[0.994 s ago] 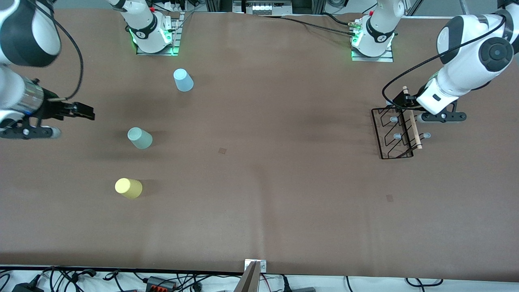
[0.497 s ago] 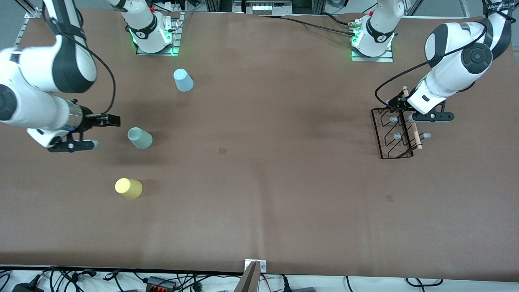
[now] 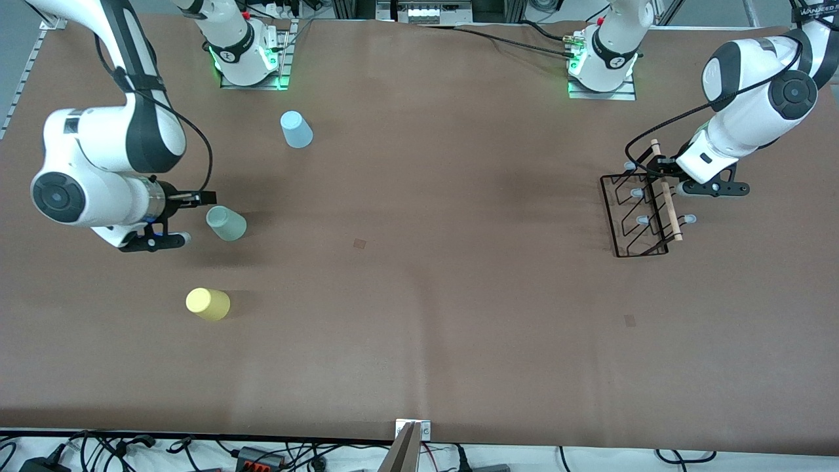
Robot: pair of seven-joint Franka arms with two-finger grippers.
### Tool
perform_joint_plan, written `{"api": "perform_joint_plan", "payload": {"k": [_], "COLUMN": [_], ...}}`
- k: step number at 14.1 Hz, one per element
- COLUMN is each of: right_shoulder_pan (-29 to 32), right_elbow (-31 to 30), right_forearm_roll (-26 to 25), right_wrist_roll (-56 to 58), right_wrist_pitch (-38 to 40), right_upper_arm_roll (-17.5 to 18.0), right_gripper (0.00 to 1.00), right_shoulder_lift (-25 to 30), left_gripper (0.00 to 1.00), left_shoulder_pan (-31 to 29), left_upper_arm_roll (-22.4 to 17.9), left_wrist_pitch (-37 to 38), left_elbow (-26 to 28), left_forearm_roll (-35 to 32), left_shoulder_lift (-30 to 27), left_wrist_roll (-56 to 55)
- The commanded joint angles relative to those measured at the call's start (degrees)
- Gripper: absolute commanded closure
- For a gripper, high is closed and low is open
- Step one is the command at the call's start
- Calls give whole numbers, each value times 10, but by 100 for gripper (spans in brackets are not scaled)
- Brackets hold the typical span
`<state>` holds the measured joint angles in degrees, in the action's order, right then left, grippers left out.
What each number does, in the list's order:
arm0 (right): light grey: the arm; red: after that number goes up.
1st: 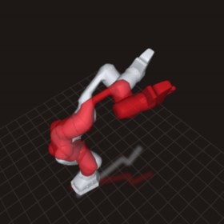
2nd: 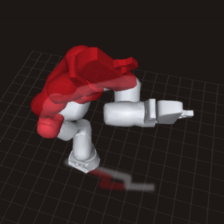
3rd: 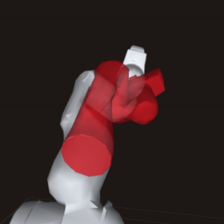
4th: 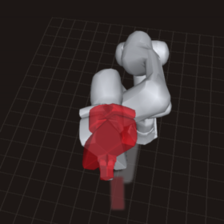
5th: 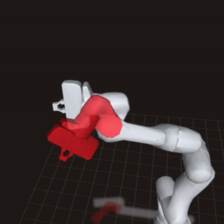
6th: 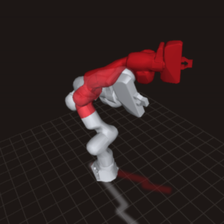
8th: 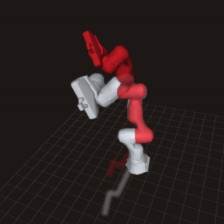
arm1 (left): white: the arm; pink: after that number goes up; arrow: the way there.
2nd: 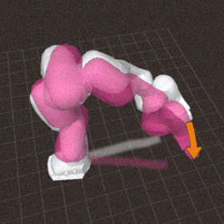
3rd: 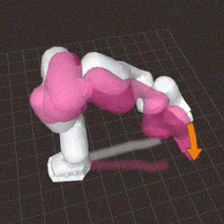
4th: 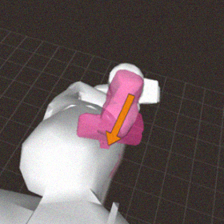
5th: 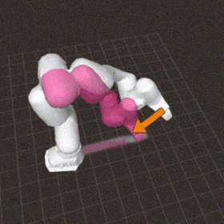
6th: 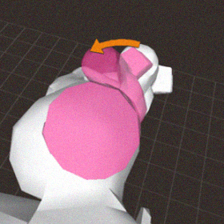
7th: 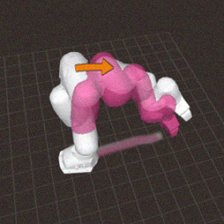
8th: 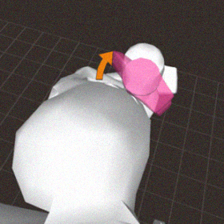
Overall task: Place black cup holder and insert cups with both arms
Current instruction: 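Grasp the wire holder with the left gripper while the right gripper reaches the teal cup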
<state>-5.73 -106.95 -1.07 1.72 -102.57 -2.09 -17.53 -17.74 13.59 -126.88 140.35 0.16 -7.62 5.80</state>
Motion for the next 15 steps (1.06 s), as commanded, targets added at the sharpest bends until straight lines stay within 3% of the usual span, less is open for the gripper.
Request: {"api": "perform_joint_plan", "payload": {"k": [1, 4, 6, 9, 10, 13, 15], "right_shoulder_pan": [-7, -9, -7, -4, -2, -3, -4], "right_elbow": [-44, -89, -109, -135, -135, -139, -144], "right_forearm_roll": [2, 2, 2, 3, 5, 5, 5], "right_wrist_roll": [-7, -22, -22, -24, -24, -42, -45], "right_wrist_pitch": [-47, -121, -152, -192, -202, -213, -223], "right_upper_arm_roll": [0, 0, 0, 0, 0, 0, 0], "right_gripper": [0, 0, 0, 0, 0, 0, 0], "right_shoulder_lift": [6, 6, 6, 4, -2, -9, -10], "left_gripper": [49, 57, 67, 95, 99, 99, 99], "left_shoulder_pan": [-3, -3, -3, -2, -2, 5, 5], "left_upper_arm_roll": [4, 4, 4, 5, 5, 15, 69], "left_wrist_pitch": [-20, -21, -28, -28, -28, -13, 45], "left_elbow": [20, 25, 25, 25, 24, 17, -30], "left_forearm_roll": [3, 3, 3, 3, 3, 9, 24], "left_shoulder_lift": [-4, -3, -4, -3, -2, -14, -23], "left_wrist_roll": [11, 11, 11, 11, 11, 4, -31]}}
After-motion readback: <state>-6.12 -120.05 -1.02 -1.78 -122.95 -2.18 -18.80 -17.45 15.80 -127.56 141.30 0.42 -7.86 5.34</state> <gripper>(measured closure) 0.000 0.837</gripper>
